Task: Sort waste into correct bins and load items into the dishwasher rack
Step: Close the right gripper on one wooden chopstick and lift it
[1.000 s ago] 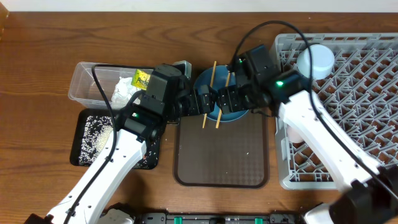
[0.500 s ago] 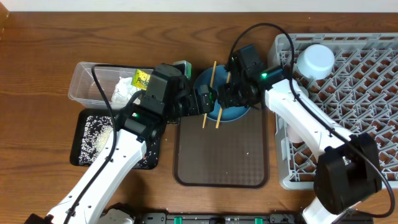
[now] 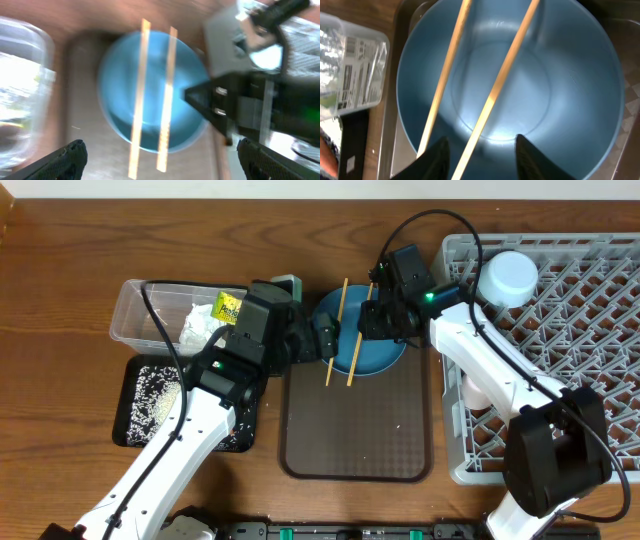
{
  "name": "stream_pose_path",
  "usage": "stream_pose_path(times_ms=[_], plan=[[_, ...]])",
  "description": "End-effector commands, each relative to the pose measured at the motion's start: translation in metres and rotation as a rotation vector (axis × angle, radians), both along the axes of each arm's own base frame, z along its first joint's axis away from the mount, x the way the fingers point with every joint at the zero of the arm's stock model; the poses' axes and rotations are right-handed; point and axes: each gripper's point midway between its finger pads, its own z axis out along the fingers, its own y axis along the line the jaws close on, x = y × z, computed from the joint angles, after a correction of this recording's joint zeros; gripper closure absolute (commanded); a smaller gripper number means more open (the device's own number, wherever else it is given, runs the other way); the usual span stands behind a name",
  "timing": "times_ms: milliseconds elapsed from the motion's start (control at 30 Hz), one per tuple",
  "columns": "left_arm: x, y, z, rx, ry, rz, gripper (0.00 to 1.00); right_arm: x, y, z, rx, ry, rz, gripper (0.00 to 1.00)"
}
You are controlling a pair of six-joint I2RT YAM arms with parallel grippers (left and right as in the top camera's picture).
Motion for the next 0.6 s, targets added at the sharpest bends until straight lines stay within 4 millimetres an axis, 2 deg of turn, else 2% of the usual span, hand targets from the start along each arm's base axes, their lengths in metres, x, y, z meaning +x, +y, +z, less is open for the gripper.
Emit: stream_pose_path(times_ms=[0, 133, 267, 567], plan=[[0.016, 0.041, -0.001, 0.234, -0.099, 0.108, 0.01, 0.003, -0.004, -0.011, -0.021, 0.016, -0.034, 0.61], [0.022, 0.075, 0.0, 0.423, -0.145, 0.197, 0.01, 0.006, -0.01, -0.02, -0.044, 0.034, -0.097, 0.61], [0.025, 0.096, 0.006, 0.52, -0.174, 0.277, 0.01, 0.006, -0.009, -0.032, -0.042, 0.063, -0.126, 0.61], [0.025, 0.098, 0.006, 0.526, -0.176, 0.284, 0.01, 0.01, 0.008, -0.053, -0.039, 0.063, -0.095, 0.59]])
